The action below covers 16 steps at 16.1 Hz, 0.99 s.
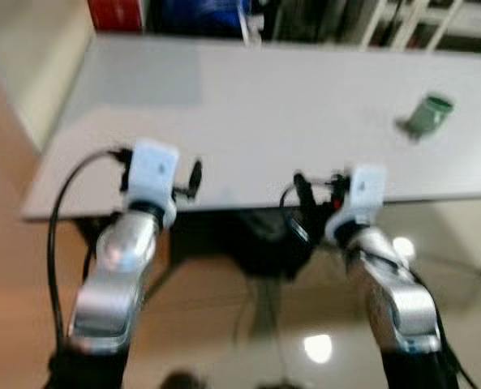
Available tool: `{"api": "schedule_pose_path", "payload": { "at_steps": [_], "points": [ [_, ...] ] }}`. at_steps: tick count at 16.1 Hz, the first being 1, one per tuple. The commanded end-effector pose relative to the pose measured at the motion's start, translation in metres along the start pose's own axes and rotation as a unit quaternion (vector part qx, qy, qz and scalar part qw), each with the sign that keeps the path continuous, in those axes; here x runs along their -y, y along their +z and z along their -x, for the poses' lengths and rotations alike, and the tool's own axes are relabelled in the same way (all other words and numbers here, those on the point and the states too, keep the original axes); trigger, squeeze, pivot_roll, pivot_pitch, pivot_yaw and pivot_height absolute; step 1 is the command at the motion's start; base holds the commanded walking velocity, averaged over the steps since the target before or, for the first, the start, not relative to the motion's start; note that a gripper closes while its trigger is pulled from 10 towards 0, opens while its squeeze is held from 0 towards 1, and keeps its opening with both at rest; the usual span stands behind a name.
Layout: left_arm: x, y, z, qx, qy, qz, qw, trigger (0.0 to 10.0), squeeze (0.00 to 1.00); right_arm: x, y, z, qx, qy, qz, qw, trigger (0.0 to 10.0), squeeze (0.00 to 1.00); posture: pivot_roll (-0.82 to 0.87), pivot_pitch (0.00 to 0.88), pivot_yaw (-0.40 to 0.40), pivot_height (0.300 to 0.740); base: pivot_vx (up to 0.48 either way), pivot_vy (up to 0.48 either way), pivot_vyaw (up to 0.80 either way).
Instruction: Setting the table
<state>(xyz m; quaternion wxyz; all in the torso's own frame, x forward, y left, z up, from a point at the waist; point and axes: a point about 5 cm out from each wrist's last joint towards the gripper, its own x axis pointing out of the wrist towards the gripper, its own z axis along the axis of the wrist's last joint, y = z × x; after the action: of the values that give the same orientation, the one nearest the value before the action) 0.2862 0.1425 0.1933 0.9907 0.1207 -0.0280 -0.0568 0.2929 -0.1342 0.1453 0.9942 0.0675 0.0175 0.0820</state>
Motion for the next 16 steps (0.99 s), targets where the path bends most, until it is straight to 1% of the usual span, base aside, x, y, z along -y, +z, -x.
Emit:
{"api": "schedule_pose_path", "payload": {
  "at_steps": [1, 3, 5, 6, 9, 11, 12, 13, 15, 16],
  "points": [
    [-0.005, -0.001, 0.001, -0.004, 0.005, -0.002, 1.0, 10.0, 0.0, 0.004, 0.004, -0.002, 0.002, -0.018, -0.002, 1.0, 10.0, 0.0, 0.08, 0.076, -0.1, 0.74, 0.0, 0.48, 0.0],
    [-0.008, 0.0, 0.001, -0.004, 0.01, -0.01, 1.0, 10.0, 0.0, 0.004, 0.005, -0.003, 0.006, -0.014, -0.009, 1.0, 10.0, 0.0, 0.08, 0.087, -0.099, 0.74, 0.0, 0.48, 0.0],
    [-0.006, 0.004, -0.001, 0.002, 0.003, -0.019, 1.0, 10.0, 0.0, -0.002, 0.01, -0.004, 0.021, 0.013, -0.016, 1.0, 10.0, 0.0, 0.08, 0.086, -0.1, 0.74, 0.0, 0.48, 0.0],
    [-0.005, 0.006, -0.002, 0.005, 0.002, -0.02, 1.0, 10.0, 0.0, -0.004, 0.011, -0.004, 0.025, 0.019, -0.012, 0.999, 10.0, 0.0, 0.08, 0.087, -0.102, 0.74, 0.0, 0.48, 0.0],
    [-0.008, 0.006, -0.001, 0.007, 0.01, -0.014, 1.0, 10.0, 0.0, -0.005, 0.013, -0.003, 0.028, 0.014, -0.014, 0.999, 10.0, 0.0, 0.06, 0.092, -0.099, 0.74, 0.0, 0.48, 0.0],
    [-0.007, 0.007, -0.001, 0.015, 0.021, -0.008, 1.0, 10.0, 0.0, -0.004, 0.016, -0.005, 0.028, 0.022, -0.023, 0.999, 10.0, 0.0, 0.05, 0.089, -0.096, 0.74, 0.0, 0.48, -0.68],
    [-0.008, 0.008, 0.001, 0.02, 0.031, 0.003, 0.999, 10.0, 0.0, -0.004, 0.016, -0.005, 0.029, 0.022, -0.013, 0.999, 10.0, 0.0, 0.05, 0.086, -0.094, 0.74, 0.0, 0.48, -0.8],
    [-0.006, 0.004, 0.006, 0.015, 0.026, 0.011, 0.999, 10.0, 0.0, -0.004, 0.014, -0.003, 0.028, 0.021, -0.003, 0.999, 10.0, 0.0, 0.05, 0.069, -0.086, 0.74, 0.0, 0.48, 0.0],
    [-0.005, -0.002, 0.012, 0.005, 0.025, 0.006, 1.0, 10.0, 0.0, -0.005, 0.011, 0.001, 0.025, 0.022, 0.0, 0.999, 10.0, 0.0, 0.03, 0.06, -0.078, 0.74, 0.0, 0.48, 0.0],
    [-0.006, -0.003, 0.012, 0.003, 0.029, 0.009, 1.0, 10.0, 0.0, -0.006, 0.012, 0.003, 0.027, 0.019, -0.004, 0.999, 10.0, 0.0, 0.02, 0.072, -0.077, 0.74, 0.0, 0.48, 0.0]
  ]
}}
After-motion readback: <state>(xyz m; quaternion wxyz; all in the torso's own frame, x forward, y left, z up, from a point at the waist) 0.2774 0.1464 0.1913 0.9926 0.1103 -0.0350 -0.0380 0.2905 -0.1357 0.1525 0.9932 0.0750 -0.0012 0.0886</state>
